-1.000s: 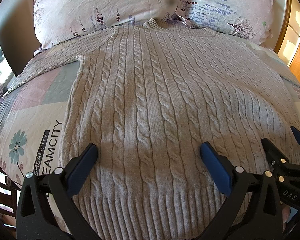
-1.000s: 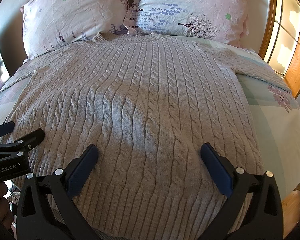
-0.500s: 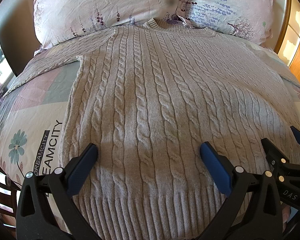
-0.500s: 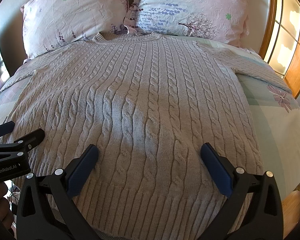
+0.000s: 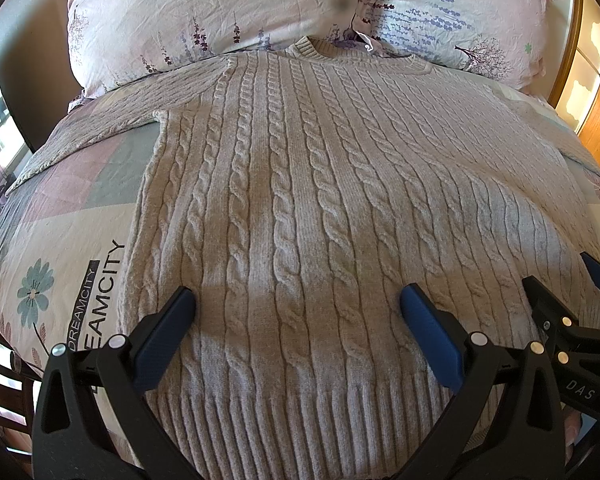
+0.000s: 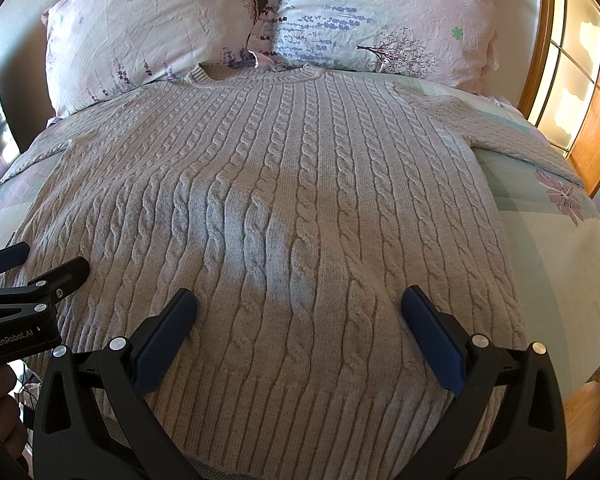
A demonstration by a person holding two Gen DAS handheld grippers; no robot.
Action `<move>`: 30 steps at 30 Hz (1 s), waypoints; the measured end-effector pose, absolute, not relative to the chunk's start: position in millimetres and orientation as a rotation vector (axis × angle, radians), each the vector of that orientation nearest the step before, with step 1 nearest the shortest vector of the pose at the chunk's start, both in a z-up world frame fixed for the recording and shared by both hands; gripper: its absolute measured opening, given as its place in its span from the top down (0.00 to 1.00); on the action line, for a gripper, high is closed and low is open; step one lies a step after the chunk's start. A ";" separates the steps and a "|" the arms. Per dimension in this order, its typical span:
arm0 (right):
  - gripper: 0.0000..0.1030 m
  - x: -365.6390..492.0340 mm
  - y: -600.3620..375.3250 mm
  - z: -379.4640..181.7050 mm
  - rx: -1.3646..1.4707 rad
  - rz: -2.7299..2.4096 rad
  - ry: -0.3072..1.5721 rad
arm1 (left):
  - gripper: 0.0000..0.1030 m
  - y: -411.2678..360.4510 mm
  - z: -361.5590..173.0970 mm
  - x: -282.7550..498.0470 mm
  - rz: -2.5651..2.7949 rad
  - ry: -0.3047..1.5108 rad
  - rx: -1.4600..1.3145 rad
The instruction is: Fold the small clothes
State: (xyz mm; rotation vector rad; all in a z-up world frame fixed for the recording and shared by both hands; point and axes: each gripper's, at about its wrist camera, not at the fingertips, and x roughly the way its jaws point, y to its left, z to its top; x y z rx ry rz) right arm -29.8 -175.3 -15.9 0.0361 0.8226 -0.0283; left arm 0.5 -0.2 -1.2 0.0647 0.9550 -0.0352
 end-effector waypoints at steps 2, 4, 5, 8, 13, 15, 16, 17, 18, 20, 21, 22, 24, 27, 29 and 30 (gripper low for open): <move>0.01 -29.8 -175.3 -15.8 0.036 -0.028 0.823 | 0.02 -0.2 -1.1 0.5 -0.035 0.955 0.065; 0.01 -29.8 -175.3 -15.7 0.036 -0.028 0.823 | 0.02 -0.2 -1.2 0.6 -0.035 0.955 0.065; 0.01 -29.8 -175.3 -15.7 0.036 -0.028 0.823 | 0.02 -0.2 -1.1 0.5 -0.035 0.955 0.065; 0.01 -29.9 -175.3 -15.7 0.036 -0.028 0.823 | 0.02 -0.2 -1.1 0.5 -0.035 0.955 0.065; 0.01 -30.0 -175.3 -15.7 0.036 -0.028 0.823 | 0.02 -0.3 -1.3 0.6 -0.035 0.955 0.065; 0.01 -30.2 -176.3 -16.0 0.036 -0.028 0.820 | 0.02 -0.2 -1.1 0.4 -0.035 0.955 0.064; 0.01 -30.2 -177.3 -16.2 0.035 -0.028 0.819 | 0.02 -0.3 -1.3 0.5 -0.035 0.955 0.065; 0.01 -30.5 -178.3 -16.6 0.035 -0.027 0.815 | 0.02 -0.2 -1.1 0.5 -0.035 0.955 0.064; 0.01 -30.8 -179.4 -17.1 0.034 -0.025 0.810 | 0.02 -0.3 -1.3 0.5 -0.035 0.955 0.064; 0.01 -36.8 -179.5 -15.7 0.029 -0.016 0.796 | 0.02 -0.4 -1.3 0.5 -0.035 0.955 0.066; 0.01 -37.7 -179.4 -16.1 0.024 -0.007 0.788 | 0.02 -0.3 -1.3 0.4 -0.036 0.954 0.067; 0.01 -39.3 -181.3 -15.6 0.013 0.021 0.775 | 0.02 1.8 -0.5 -1.3 -0.038 0.945 0.066; 0.01 -34.5 -196.3 -5.4 0.061 0.109 0.782 | 0.02 3.1 -2.0 -6.8 -0.045 0.911 0.076; 0.01 -32.0 -259.8 32.6 0.227 0.075 0.657 | 0.02 7.1 0.4 -7.8 -0.075 0.892 0.098; 0.01 -22.9 -306.9 52.3 0.303 -0.024 0.606 | 0.02 12.2 4.4 -1.7 -0.098 0.915 0.069; 0.01 -12.3 -352.1 62.3 0.377 -0.095 0.575 | 0.02 21.6 10.6 3.7 -0.111 0.905 0.030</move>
